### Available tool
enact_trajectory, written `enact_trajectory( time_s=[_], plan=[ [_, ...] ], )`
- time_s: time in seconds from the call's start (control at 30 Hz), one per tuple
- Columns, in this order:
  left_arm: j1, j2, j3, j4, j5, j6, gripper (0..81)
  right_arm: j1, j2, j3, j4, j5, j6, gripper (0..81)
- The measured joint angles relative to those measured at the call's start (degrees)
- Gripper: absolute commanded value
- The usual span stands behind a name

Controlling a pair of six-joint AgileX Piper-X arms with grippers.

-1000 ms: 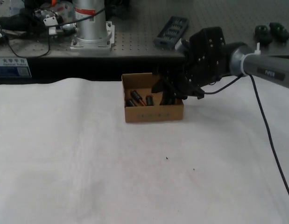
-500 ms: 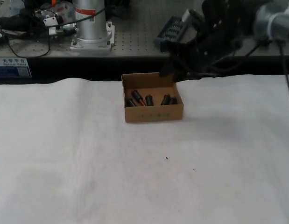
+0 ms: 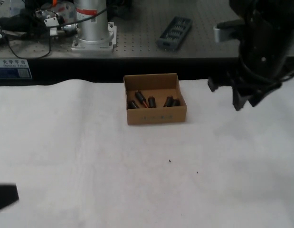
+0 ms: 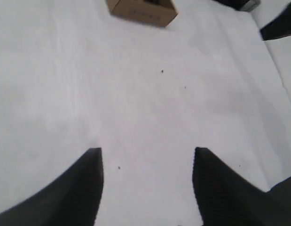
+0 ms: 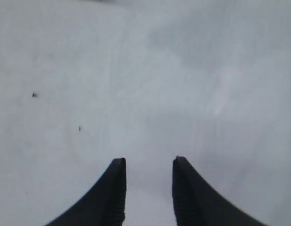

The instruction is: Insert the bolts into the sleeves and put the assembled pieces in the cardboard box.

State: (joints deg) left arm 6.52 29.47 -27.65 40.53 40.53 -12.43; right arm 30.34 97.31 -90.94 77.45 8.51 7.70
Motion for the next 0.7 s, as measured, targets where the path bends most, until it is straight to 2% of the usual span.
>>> enact_trajectory(
  time_s=[0.07, 0.27, 0.4, 0.5, 0.6, 0.7],
  plan=[
    [0.0, 0.0, 3.0, 0.0, 1.2, -0.4, 36.3, 2.3, -8.7, 9.0, -2.1, 0.7, 0.0, 25.1],
    [0.0, 0.0, 10.4, -1.3, 5.0, -0.6, 36.3, 5.2, -21.1, 21.0, -3.9, 1.1, 2.7, 25.1],
    [0.0, 0.0, 10.5, -2.1, 5.1, -0.6, 36.3, 8.0, -33.6, 31.8, -4.6, 1.2, 8.4, 25.1],
    [0.0, 0.0, 11.0, -2.5, 5.1, -0.6, 36.3, 10.2, -49.5, 43.4, -5.4, 1.2, 17.1, 25.1],
    [0.0, 0.0, 12.4, -3.3, 5.1, -0.6, 36.3, 10.3, -52.4, 45.4, -5.8, 1.2, 19.0, 25.1],
    [0.0, 0.0, 14.1, -4.4, 5.1, -0.6, 36.3, 10.3, -61.4, 50.4, -7.4, 1.0, 24.2, 25.1]
  ],
)
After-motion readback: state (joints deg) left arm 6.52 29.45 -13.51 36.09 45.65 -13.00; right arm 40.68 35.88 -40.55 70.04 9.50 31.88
